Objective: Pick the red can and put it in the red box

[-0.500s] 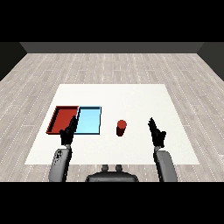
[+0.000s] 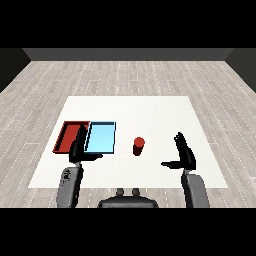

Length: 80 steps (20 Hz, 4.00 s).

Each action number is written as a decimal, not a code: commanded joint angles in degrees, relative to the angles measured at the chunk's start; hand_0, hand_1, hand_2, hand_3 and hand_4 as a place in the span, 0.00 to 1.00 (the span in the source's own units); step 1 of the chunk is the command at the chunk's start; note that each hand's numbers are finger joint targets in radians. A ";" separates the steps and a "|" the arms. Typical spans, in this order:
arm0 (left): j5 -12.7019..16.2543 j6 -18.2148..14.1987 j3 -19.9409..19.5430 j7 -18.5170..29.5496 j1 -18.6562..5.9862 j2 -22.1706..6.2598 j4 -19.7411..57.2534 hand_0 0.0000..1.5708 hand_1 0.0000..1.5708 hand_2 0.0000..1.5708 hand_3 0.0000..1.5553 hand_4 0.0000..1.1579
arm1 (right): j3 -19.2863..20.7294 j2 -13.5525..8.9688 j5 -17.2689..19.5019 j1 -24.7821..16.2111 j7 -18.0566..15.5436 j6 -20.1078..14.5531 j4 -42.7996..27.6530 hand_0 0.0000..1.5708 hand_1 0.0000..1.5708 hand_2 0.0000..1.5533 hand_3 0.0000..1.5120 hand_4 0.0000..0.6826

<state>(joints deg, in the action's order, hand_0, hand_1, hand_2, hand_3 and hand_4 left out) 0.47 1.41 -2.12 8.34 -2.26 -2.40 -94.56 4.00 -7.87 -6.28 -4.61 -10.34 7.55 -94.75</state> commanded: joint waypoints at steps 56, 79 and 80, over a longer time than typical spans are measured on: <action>1.84 0.49 -1.30 16.93 -2.12 0.65 7.93 0.00 0.00 0.00 0.00 0.00 | -7.14 7.87 -5.66 18.03 -16.53 -1.07 30.38 0.00 0.00 0.00 0.00 0.00; 2.17 0.71 0.97 12.45 2.61 0.78 -1.50 0.00 0.00 0.00 0.00 0.00 | -14.46 7.87 -13.08 27.52 -22.41 -8.66 46.12 0.00 0.00 0.00 0.00 0.00; 3.18 1.62 -1.21 15.64 0.44 0.08 4.71 0.00 0.00 0.00 0.00 0.00 | -14.77 7.87 -13.18 27.31 -24.80 -7.14 47.23 0.00 0.00 0.00 0.00 0.00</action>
<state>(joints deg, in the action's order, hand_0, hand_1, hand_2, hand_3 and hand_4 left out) 4.03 3.32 -3.42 22.86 -1.61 -2.75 -91.61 -10.52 -0.02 -17.66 19.55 -32.33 -0.45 -52.59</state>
